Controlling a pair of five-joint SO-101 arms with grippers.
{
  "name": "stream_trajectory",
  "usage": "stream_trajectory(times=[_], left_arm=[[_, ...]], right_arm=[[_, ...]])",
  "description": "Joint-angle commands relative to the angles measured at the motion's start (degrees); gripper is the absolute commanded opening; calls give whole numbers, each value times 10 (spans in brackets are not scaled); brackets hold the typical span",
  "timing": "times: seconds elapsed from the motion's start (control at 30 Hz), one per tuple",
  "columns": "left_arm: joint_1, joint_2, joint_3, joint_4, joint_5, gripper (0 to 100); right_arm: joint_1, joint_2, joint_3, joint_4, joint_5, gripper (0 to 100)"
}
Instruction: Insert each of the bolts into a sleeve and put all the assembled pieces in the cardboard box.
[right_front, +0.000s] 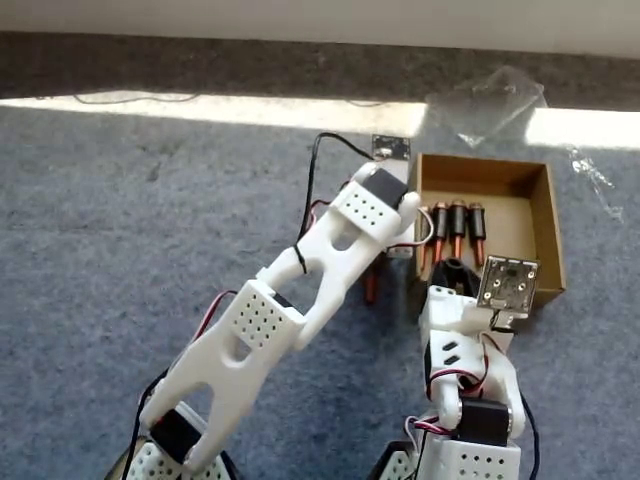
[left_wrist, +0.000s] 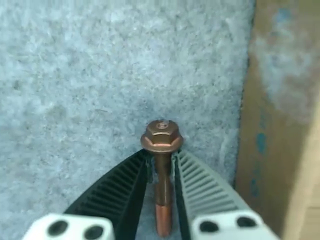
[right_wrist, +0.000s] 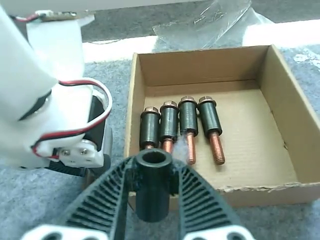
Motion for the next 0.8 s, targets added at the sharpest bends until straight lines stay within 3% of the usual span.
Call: stream_trajectory(times=[0.0, 0.43, 0.77], left_arm=[[-1, -5, -12, -25, 4, 3], [-7, -4, -17, -10, 2, 5], [-33, -144, -15, 89, -144, 5]], right_arm=[[6, -5, -5, -22, -3, 5], [6, -5, -5, -22, -2, 5], [6, -5, -5, -22, -2, 5]])
